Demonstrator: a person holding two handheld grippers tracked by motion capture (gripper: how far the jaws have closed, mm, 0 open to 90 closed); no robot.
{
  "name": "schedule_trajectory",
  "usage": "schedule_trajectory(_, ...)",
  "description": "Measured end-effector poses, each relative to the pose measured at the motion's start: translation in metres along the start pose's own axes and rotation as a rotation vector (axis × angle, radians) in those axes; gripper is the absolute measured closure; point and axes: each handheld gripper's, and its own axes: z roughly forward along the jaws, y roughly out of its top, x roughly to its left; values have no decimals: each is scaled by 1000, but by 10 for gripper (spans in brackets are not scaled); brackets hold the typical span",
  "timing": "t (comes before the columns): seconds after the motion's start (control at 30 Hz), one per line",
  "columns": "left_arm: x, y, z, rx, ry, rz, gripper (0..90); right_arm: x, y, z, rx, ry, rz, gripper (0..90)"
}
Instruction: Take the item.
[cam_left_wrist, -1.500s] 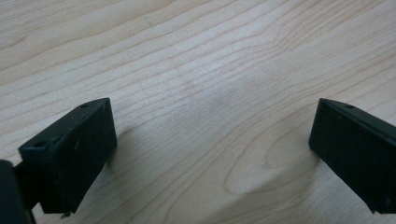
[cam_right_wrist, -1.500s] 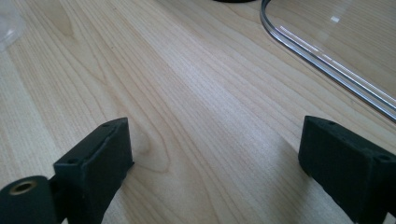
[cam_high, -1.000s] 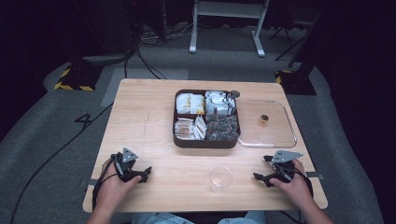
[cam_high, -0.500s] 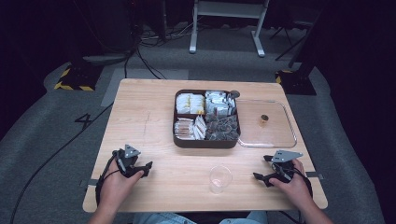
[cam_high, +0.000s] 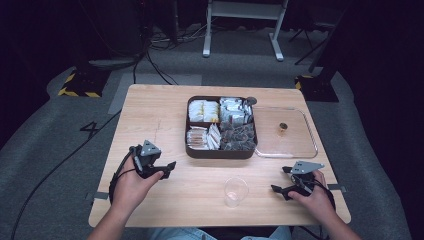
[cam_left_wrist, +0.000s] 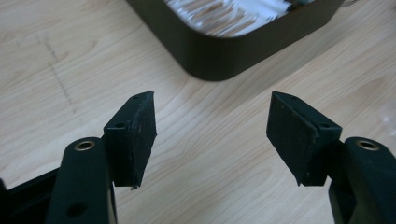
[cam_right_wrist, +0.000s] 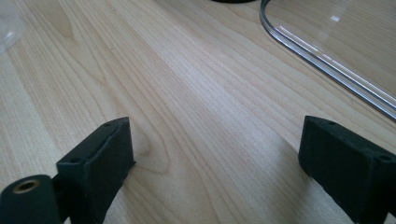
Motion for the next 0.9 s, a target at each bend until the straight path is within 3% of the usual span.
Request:
schedule_trajectory(0.07,-2,5,-1,-18,-38,-2,335,0,0,0,0,0,0,104)
schedule_trajectory(0.13,-2,8,-2,-15,-47,3,333,0,0,0,0,0,0,104)
schedule_trajectory(0.17,-2,14,-3,9,-51,34,317,0,0,0,0,1,-1,104)
schedule_trajectory(0.23,-2,19,-4,19,-54,49,317,-1,0,1,-1,4,-7,104)
schedule_trajectory(0.33,-1,23,-5,11,-65,53,317,-2,1,1,-1,8,-10,104)
schedule_trajectory(0.77,-6,60,7,-32,-59,77,325,-2,1,1,-1,13,-15,104)
schedule_trajectory(0.9,-8,77,20,-40,-39,83,324,-2,1,1,-2,13,-16,104)
